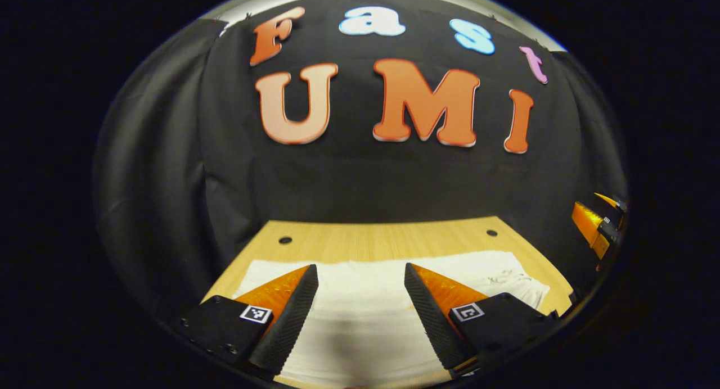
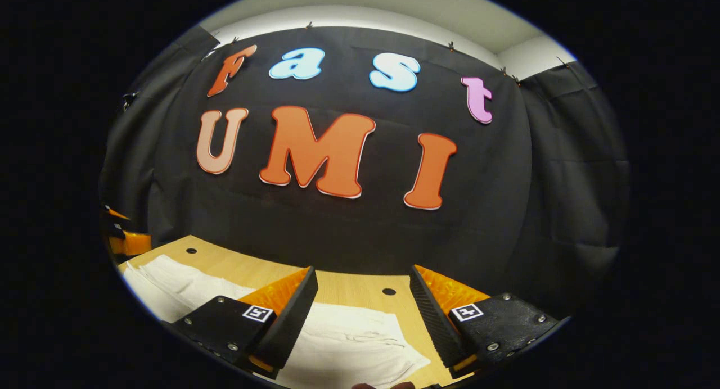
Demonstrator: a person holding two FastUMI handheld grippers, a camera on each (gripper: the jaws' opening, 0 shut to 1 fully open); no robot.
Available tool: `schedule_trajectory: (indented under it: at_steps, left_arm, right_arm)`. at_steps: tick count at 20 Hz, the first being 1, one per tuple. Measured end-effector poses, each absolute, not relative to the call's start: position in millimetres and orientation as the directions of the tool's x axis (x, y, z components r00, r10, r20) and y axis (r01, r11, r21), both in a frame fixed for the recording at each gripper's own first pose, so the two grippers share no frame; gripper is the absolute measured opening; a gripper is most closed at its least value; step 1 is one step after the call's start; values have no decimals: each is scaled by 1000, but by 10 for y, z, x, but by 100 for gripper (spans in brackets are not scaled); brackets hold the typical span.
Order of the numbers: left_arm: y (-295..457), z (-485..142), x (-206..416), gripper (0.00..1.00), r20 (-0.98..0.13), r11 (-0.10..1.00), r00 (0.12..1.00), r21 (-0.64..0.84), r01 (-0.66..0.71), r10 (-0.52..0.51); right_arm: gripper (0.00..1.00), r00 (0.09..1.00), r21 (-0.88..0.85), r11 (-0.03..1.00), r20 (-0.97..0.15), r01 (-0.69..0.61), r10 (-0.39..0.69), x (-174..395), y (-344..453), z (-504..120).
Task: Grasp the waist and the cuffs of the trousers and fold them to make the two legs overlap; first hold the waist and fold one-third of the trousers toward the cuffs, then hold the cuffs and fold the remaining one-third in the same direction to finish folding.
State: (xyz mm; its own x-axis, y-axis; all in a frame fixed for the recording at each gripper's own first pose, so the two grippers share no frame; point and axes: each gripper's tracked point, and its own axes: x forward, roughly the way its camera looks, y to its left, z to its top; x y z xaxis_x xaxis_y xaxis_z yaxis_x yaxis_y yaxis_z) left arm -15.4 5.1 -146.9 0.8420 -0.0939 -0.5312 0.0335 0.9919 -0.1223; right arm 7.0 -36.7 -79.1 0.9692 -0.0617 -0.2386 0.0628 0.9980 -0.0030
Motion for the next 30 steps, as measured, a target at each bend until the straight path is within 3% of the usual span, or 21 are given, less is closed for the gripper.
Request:
schedule_trajectory:
  at_steps: [5, 11, 23, 24, 25, 30]
  left_arm:
    - [398, -2043, -362, 100, -676, 977, 727, -212, -33, -122]
    - [880, -2579, -724, 98, -787, 902, 594, -363, -232, -164]
    - [2011, -3406, -1649, 100, -889, 682, 410, -429, -592, -203]
    - [2088, -3461, -1723, 92, -894, 657, 397, -429, -620, -210]
    - [2170, -3516, -1790, 97, -899, 636, 387, -424, -645, -207]
    - [2463, -3791, -2107, 97, -920, 500, 336, -391, -773, -201]
  right_arm:
    - [99, 911, 12, 996, -405, 83, -71, -24, -386, -1204]
    - [99, 769, 105, 988, -638, 117, -24, -215, -242, -1784]
    - [99, 581, 215, 927, -814, 307, -3, -522, -188, -2293]
    - [99, 568, 220, 921, -823, 321, -2, -541, -180, -2322]
    - [99, 555, 227, 915, -832, 333, 4, -569, -163, -2357]
    - [98, 491, 256, 890, -870, 377, 42, -635, -180, -2569]
